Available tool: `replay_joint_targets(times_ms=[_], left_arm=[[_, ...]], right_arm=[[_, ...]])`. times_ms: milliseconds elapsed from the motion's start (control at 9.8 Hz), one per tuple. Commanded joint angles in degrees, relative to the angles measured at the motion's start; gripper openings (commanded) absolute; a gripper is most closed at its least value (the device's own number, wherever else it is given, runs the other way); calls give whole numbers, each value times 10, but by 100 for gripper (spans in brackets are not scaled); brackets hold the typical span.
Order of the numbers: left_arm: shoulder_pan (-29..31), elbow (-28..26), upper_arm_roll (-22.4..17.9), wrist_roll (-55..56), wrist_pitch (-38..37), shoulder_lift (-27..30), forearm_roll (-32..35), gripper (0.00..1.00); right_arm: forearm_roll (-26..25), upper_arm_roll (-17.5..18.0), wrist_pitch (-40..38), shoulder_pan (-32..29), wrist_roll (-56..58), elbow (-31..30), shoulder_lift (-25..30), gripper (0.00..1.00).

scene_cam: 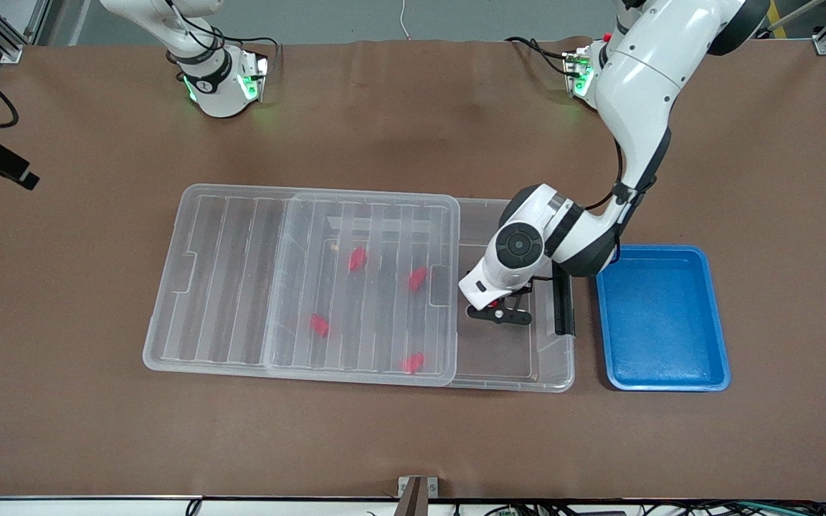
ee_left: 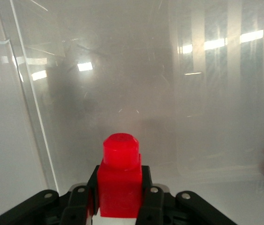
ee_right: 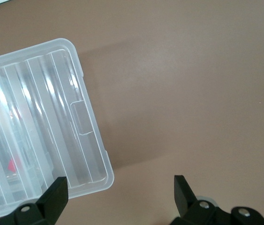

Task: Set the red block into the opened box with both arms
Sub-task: 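Carry the red block with the left gripper over the opened clear box, then lower the red block into the clear box and open the left gripper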

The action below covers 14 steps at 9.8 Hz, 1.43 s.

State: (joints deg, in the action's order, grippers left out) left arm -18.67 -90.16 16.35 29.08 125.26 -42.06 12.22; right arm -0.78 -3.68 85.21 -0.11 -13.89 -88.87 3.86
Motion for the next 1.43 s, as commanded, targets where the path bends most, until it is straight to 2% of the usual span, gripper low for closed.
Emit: replay_joint_targets(times_ms=[0,102,204,306,816,918,1122,1224,1327], left_arm=[[8,3,-3,-5,15,-26,4,30],[9,3,-3,-4,15,-26,3,47],[8,4,-3,4,15,-23,3,95],[12,5,0,5,14,-16,3,100],[25,7,3,-2,-44,104,1,100],[35,17,3,-3,-72,129,2,100],[38,90,-3,-15,-177,151,3,100],[63,124,-4,-64,-223,161,5,100],[103,133,2,-127,-252,185,2,100]], right_arm=[[3,2,0,-2,53,3,-3,100],[16,0,0,-6,80,12,-4,100],[20,-9,0,-6,83,14,-4,100],[20,-9,-1,-4,83,14,-4,100],[20,-11,-4,-6,83,13,-6,100],[14,-10,-4,-6,84,12,-15,100],[24,-8,8,-5,124,-4,-68,98],[40,-9,64,-5,150,-27,-95,75],[48,-9,119,-2,187,-53,-123,48]])
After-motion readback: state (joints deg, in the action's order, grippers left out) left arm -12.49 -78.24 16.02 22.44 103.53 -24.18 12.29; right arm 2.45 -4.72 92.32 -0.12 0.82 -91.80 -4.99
